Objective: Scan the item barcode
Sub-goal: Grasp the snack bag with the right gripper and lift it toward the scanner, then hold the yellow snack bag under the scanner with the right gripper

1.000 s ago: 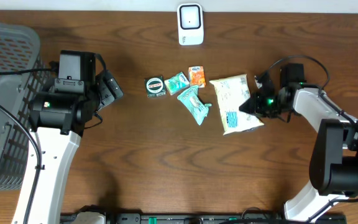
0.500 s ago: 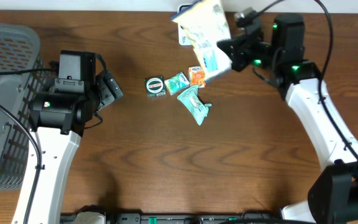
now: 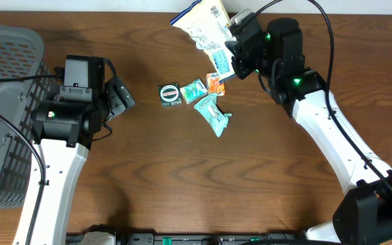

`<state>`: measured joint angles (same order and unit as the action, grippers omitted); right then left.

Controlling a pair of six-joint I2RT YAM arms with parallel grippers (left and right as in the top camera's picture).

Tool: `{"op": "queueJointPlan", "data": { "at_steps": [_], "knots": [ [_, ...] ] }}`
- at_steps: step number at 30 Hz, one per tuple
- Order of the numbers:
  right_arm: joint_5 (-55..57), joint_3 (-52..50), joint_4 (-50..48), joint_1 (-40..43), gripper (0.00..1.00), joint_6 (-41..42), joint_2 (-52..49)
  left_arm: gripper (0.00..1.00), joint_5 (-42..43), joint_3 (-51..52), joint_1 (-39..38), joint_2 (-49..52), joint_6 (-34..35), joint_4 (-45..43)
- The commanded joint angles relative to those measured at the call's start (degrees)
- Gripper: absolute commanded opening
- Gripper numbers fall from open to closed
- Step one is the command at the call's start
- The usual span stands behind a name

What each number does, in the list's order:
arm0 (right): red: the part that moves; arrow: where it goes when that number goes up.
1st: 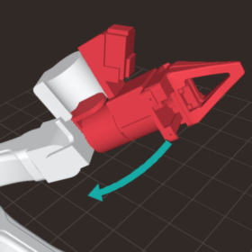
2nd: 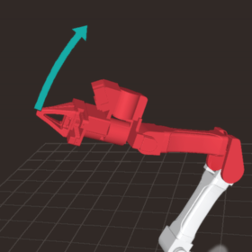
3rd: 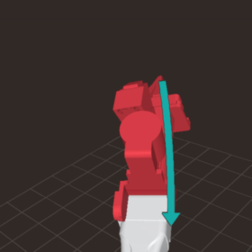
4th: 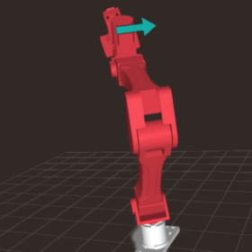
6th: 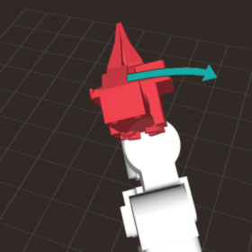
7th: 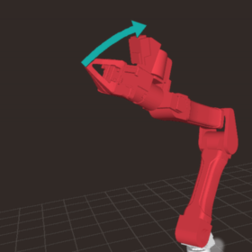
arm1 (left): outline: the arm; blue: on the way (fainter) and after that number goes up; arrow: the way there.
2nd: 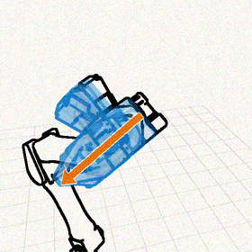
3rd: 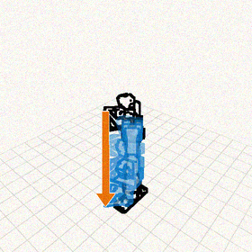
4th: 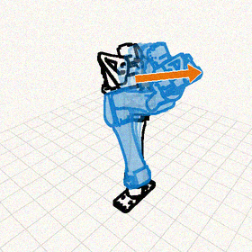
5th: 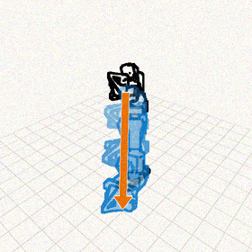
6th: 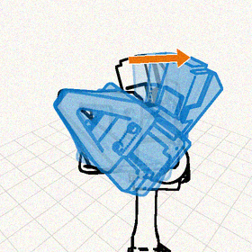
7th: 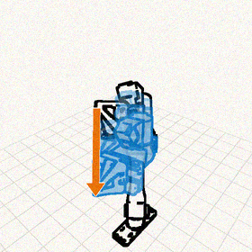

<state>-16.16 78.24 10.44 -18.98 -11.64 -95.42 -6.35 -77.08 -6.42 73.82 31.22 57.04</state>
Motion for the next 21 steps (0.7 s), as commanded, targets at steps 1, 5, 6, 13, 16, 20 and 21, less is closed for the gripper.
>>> {"op": "queueJointPlan", "data": {
  "at_steps": [1, 5, 6, 13, 16, 20, 21],
  "knots": [
    [-1.40, 0.74, -0.35, -0.15, 0.01, 0.50, 0.57, 0.98, -0.35, -0.79, 0.24, -0.09, -0.57, 0.17],
    [-1.36, 0.74, -0.37, -0.20, 0.01, 0.46, 0.57, 0.98, -0.35, -0.79, 0.24, -0.09, -0.57, 0.17],
    [-1.31, 0.74, -0.35, -0.20, 0.01, 0.46, 0.57, 0.98, -0.35, -0.79, 0.24, -0.09, -0.57, 0.17],
    [-1.22, 0.72, 1.20, -0.17, 0.01, 0.44, 0.57, 0.98, -0.35, -0.79, 0.24, -0.09, -0.57, 0.17],
    [2.73, 0.72, 2.12, -0.17, 0.01, 0.44, 0.57, 0.98, -0.35, -0.79, 0.24, -0.09, -0.57, 0.17],
    [24.50, 0.72, 7.34, -0.20, 0.01, 0.46, 0.39, 0.98, -0.35, -0.79, 0.24, -0.09, -0.57, 0.17],
    [30.14, 0.72, 9.05, -0.20, 0.01, 0.46, 0.15, 0.98, -0.35, -0.79, 0.24, -0.09, -0.57, 0.17]
  ]
}}
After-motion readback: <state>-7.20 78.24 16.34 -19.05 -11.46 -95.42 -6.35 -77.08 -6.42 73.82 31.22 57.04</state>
